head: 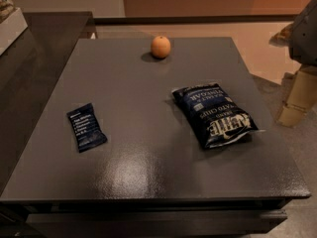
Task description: Pick rxbar blueberry
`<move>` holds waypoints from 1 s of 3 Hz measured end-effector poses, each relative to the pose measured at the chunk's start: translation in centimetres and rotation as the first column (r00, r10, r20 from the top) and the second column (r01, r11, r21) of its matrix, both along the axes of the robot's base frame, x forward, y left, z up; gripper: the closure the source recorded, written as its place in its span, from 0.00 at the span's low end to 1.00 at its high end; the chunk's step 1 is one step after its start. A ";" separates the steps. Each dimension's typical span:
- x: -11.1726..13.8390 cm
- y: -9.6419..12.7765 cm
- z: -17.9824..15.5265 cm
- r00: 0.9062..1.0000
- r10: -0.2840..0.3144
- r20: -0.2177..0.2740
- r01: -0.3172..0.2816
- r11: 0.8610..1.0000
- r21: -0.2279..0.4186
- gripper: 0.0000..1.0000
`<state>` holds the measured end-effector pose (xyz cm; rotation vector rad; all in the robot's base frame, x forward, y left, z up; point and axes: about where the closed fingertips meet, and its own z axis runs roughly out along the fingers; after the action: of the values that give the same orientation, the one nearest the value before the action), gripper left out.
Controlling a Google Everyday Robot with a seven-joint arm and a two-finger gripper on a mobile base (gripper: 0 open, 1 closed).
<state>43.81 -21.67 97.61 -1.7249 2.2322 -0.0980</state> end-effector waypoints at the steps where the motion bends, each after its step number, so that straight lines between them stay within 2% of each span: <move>1: 0.0 0.0 0.0 1.000 0.000 0.000 0.000 1.000 0.000 0.00; 2: 0.9 0.7 0.4 1.000 -0.015 0.001 0.015 1.000 0.003 0.00; 3: 3.0 2.4 0.6 1.000 -0.022 -0.011 0.023 0.999 0.022 0.00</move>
Offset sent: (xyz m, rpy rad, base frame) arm 0.0209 0.0143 0.0034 0.0054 0.0226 -0.0356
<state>46.83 -19.31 98.20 -1.6927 2.2522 -0.0685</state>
